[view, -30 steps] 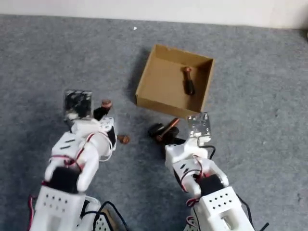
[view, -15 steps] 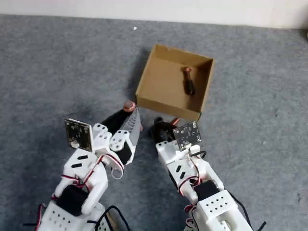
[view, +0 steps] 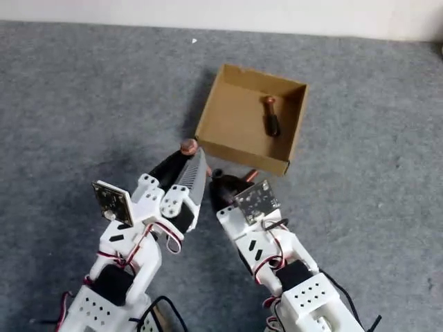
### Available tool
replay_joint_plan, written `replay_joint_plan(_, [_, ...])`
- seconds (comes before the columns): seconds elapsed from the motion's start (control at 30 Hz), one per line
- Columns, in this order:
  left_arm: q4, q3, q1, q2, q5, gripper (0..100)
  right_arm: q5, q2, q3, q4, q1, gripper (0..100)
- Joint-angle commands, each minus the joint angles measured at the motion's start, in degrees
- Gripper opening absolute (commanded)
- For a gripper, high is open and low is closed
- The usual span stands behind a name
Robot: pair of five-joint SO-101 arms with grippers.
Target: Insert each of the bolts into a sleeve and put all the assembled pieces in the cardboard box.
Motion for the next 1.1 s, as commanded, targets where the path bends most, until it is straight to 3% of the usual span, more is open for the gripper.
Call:
replay_joint_plan(0.0, [-1.85, -1.10, 2.95, -0.66, 0.79, 0, 2.64, -0.92, 6.11, -2.07, -0.48, 0.5])
replay_joint_plan(1.07, [-1.67, 4.70, 2.51, -1.01, 0.79, 0, 3.16, -0.92, 6.11, -4.09, -2.24, 0.5])
